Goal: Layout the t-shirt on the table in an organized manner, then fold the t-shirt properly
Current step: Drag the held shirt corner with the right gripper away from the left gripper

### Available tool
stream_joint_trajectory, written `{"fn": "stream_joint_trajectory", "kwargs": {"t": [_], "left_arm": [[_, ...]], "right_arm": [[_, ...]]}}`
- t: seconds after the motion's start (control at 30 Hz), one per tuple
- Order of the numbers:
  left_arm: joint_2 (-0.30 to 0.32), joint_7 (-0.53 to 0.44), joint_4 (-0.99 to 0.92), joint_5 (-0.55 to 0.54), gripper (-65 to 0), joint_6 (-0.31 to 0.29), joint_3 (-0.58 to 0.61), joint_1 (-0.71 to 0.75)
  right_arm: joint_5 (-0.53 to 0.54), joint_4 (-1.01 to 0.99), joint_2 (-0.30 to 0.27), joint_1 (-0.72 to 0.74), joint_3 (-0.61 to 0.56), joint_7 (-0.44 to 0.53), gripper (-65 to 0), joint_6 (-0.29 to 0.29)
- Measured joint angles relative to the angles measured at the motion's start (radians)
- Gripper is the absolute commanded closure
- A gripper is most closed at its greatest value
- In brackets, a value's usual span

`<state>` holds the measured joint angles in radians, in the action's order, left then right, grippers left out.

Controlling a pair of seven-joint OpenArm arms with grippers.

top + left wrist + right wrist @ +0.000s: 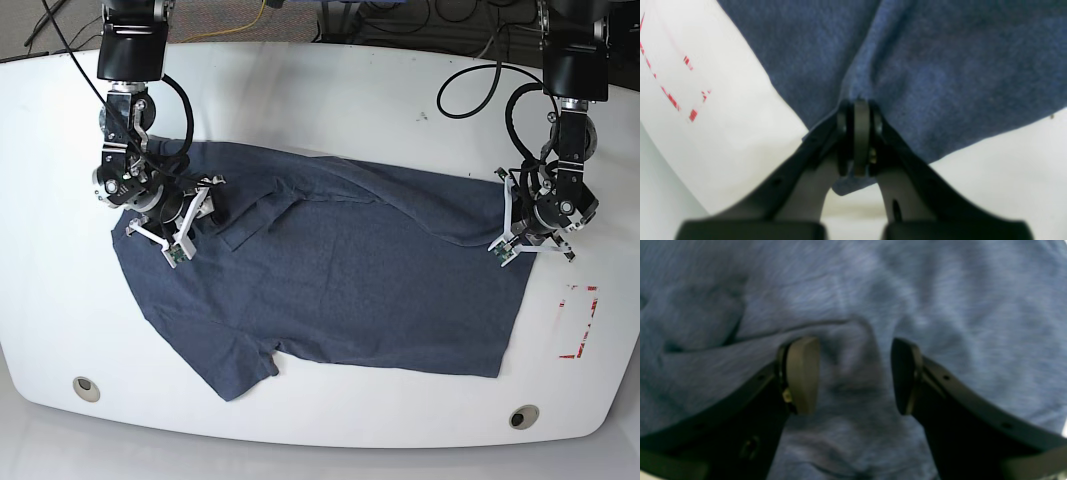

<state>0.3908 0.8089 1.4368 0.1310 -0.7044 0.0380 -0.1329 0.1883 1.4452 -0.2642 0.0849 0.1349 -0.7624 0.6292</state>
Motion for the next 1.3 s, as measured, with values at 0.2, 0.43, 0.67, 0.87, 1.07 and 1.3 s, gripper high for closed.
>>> {"fn": "stream_joint_trajectory", "kwargs": {"t": [0.2,0.43,0.67,0.87,1.07,1.3], "left_arm": [[0.0,0.001,0.0,0.0,0.0,0.0,0.0,0.0],[0.0,0.001,0.0,0.0,0.0,0.0,0.0,0.002],[0.0,-0.002,0.0,0.0,0.0,0.0,0.0,0.023],[0.0,-0.003,0.0,0.0,0.0,0.0,0.0,0.021],[0.0,-0.002,0.0,0.0,0.0,0.0,0.0,0.02],[0.0,-0.002,0.0,0.0,0.0,0.0,0.0,0.017]], "right_arm": [[-0.001,0.0,0.002,0.002,-0.024,0.0,-32.6,-0.003],[-0.001,0.0,0.001,-0.003,-0.024,-0.001,-25.8,-0.003],[-0.001,-0.001,0.001,-0.002,-0.024,-0.001,-8.6,-0.003],[-0.001,-0.001,-0.001,-0.002,-0.024,-0.001,0.0,-0.003],[-0.001,-0.001,-0.002,-0.002,-0.024,-0.001,0.0,-0.003],[-0.001,0.002,-0.004,-0.003,-0.021,-0.001,0.0,-0.003]]}}
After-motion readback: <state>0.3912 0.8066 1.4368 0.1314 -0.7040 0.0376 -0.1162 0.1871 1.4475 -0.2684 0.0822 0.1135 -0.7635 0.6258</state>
